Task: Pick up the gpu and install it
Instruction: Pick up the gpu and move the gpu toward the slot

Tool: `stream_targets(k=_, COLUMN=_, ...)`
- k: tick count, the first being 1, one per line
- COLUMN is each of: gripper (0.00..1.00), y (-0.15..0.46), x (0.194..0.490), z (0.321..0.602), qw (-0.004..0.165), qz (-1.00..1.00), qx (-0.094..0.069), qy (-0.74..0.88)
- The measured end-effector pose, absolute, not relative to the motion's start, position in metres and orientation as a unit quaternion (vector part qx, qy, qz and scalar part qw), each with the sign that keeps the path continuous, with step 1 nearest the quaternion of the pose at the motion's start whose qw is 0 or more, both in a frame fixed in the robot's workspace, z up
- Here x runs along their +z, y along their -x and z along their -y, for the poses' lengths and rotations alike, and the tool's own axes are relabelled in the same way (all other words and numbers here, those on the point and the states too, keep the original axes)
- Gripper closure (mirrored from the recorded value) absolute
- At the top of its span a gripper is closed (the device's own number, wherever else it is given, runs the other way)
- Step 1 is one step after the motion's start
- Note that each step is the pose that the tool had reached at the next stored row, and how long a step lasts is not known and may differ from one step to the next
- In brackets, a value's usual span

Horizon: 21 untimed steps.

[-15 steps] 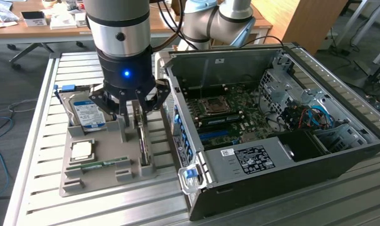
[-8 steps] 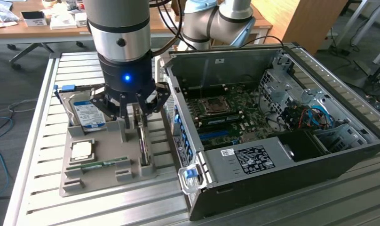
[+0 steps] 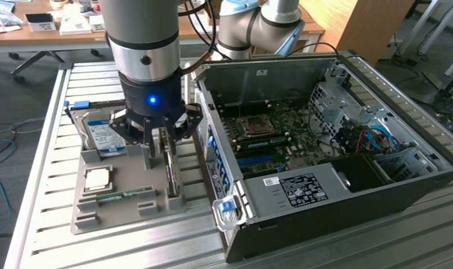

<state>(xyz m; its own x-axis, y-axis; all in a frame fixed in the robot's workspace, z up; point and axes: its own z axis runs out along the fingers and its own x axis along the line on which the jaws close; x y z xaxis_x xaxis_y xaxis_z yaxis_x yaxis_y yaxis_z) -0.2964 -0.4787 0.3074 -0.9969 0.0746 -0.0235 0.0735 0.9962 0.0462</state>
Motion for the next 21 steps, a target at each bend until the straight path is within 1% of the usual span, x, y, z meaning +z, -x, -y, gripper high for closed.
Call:
stream_targets(k=7, gripper=0.58, y=0.292, x=0.305, z=0.479, qw=0.013, qz=-0.999, qx=0.023, qy=-0.037)
stream_targets(k=13, gripper=0.58, y=0.291, x=0.296, z=0.478, qw=0.013, qz=-0.999, qx=0.023, qy=-0.037)
stream_targets(k=21, gripper=0.58, y=0.291, x=0.295, z=0.478, qw=0.013, qz=-0.999, qx=0.023, qy=-0.037)
